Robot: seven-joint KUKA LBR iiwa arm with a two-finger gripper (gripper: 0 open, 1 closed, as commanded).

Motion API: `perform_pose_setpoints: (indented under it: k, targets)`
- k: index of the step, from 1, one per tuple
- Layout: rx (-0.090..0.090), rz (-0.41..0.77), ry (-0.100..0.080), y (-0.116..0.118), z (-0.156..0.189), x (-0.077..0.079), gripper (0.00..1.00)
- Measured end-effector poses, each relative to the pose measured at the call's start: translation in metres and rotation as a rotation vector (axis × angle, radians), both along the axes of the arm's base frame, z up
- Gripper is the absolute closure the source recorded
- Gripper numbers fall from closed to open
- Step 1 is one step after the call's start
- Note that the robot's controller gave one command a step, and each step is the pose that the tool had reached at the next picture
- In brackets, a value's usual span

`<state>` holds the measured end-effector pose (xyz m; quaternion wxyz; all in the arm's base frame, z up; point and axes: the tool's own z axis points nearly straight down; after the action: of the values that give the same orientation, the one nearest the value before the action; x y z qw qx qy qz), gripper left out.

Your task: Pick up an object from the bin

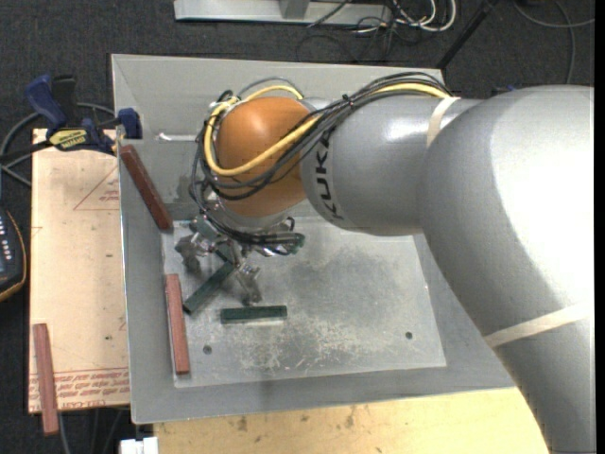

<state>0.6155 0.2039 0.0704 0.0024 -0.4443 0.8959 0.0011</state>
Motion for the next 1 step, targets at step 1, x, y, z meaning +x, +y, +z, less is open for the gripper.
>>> perform_pose_setpoints:
  k: [1]
  targets:
    - [0.0, -0.003, 0.0, -0.0015, 0.0005, 0.0006, 1.0]
